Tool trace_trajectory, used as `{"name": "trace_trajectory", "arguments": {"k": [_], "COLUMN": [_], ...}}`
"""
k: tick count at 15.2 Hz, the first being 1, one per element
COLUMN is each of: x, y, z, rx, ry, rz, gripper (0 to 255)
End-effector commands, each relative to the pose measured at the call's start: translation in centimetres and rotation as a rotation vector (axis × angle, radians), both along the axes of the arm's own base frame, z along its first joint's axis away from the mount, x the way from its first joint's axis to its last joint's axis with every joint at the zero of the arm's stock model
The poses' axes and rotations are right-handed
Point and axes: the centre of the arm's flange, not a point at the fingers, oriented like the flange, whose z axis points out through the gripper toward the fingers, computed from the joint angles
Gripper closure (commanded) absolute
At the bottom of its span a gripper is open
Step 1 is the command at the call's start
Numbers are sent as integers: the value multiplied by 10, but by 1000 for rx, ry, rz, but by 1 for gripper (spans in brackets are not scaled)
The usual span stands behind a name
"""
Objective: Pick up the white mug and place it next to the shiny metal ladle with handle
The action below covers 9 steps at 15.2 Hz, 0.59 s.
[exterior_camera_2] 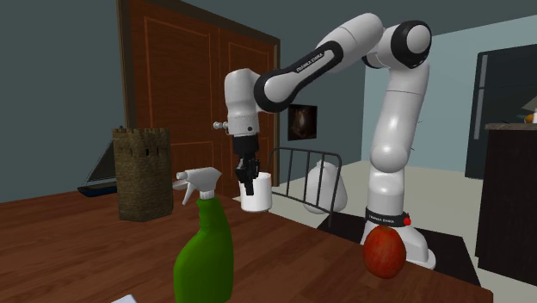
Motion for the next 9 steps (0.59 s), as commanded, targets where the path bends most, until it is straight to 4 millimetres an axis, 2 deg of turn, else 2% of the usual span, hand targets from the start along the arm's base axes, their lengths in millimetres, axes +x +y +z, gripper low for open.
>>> {"name": "trace_trajectory", "arguments": {"k": [1,9], "x": [-1,-1], "y": [0,0], "z": [11,53], "rx": [0,0], "ry": [0,0], "rz": [0,0], "gripper": [255,255]}}
